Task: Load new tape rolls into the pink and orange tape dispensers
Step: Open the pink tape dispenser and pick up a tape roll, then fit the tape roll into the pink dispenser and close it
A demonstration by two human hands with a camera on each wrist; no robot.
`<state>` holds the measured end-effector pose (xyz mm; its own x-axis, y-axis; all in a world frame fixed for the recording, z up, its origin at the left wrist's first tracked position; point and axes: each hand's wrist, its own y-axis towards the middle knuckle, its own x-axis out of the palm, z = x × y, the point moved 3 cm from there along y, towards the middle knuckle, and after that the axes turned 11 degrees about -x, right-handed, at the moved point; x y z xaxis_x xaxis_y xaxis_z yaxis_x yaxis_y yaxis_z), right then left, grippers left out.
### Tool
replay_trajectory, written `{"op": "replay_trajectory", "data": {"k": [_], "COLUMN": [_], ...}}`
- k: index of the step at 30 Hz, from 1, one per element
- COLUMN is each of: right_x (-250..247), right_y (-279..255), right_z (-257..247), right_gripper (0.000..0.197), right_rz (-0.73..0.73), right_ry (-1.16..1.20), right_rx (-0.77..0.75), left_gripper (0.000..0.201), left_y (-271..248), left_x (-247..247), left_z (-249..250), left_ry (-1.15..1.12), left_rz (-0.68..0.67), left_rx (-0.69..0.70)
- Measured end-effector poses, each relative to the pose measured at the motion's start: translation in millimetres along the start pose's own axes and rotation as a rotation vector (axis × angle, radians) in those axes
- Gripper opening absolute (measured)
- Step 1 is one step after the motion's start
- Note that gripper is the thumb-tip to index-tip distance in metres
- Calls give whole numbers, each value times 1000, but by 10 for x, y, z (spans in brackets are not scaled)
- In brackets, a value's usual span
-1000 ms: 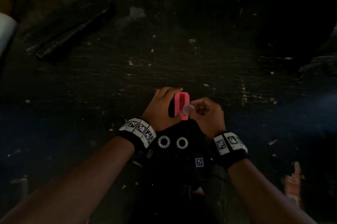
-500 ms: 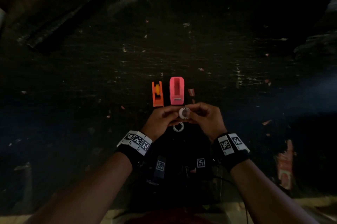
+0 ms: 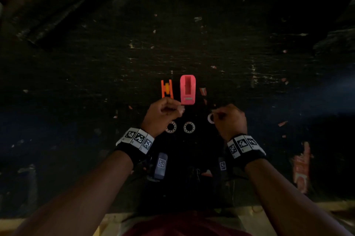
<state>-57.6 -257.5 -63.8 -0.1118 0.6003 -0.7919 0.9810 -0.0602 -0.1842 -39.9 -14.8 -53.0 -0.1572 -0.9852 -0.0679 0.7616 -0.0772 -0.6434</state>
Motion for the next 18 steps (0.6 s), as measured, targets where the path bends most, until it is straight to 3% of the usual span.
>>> {"op": "replay_trajectory", "data": {"k": [6,9,14,18], "right_x": [90,96,383,592], "right_y": [-109,-204,-395,-475], "right_z": [58,-102,-404,-459], "right_gripper": [26,28,36,47], "right_rz": [-56,-6,-135,-141], "right_ry": [-127,-101,-6,8], "right_rx": [-31,-87,-150,-167], "left_gripper": [21,20,21,21], "left_y": [-51,-77,-137,-189], "left_x": [-175,-230,-268,-282], "left_z": [-164,-263,-380,-405], "left_ry": [64,74,51,45], "left_rz": [50,70,81,79], "left_rx": [45,40,9,-5]}}
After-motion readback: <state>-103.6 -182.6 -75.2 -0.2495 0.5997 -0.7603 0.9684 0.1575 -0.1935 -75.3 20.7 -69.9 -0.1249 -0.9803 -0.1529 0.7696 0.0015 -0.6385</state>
